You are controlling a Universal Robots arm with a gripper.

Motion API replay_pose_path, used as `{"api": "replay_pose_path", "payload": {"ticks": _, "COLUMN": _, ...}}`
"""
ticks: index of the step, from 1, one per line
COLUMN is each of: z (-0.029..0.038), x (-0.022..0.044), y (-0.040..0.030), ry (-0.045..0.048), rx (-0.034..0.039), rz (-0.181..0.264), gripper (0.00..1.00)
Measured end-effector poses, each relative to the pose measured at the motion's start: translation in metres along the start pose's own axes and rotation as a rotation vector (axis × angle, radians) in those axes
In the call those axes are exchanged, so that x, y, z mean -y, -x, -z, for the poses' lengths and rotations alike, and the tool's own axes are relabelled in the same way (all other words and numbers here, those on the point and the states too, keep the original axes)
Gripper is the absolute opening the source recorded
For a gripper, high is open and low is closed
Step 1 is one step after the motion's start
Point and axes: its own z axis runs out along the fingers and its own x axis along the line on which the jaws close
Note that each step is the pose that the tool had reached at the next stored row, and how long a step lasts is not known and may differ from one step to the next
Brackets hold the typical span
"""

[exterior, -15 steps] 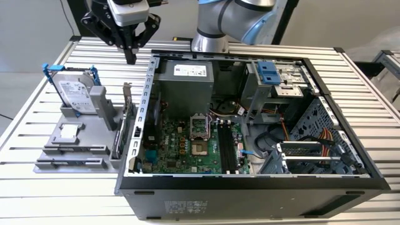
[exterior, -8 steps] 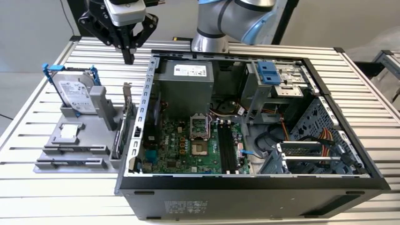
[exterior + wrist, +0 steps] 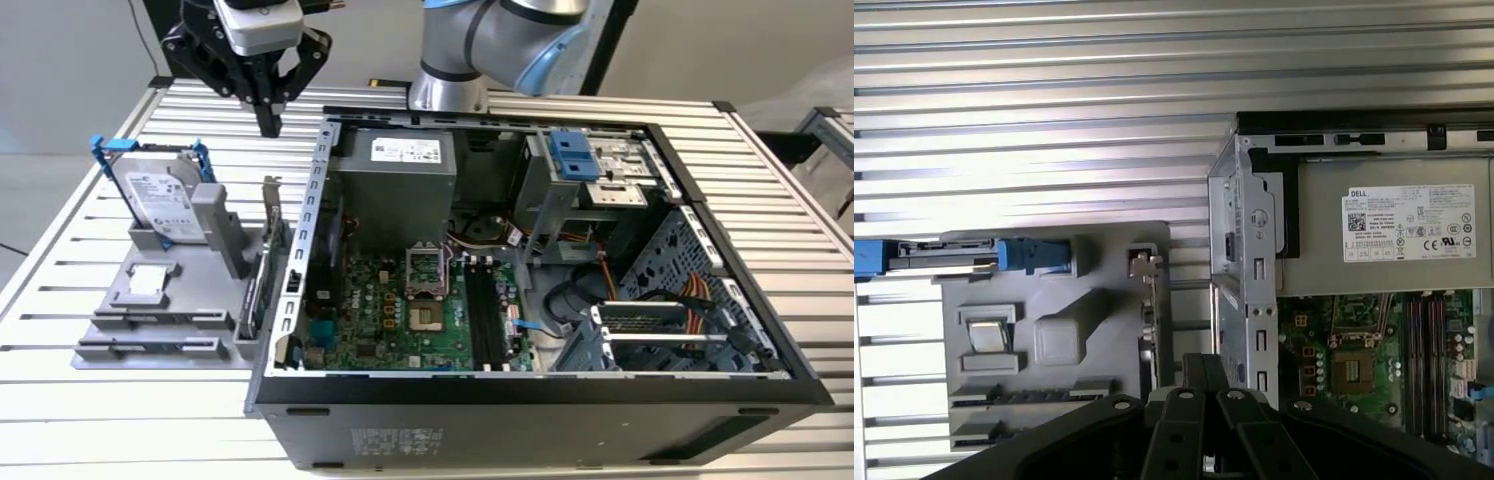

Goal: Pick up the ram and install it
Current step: 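Reach for the ram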

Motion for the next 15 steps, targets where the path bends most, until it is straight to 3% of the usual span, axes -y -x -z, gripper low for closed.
{"api": "replay_pose_path", "payload": {"ticks": 15, "z": 0.0002, "x": 0.0006, "y": -0.0089, "ry": 0.0001, "rx": 0.0000, "rz": 0.000, "gripper": 0.00}}
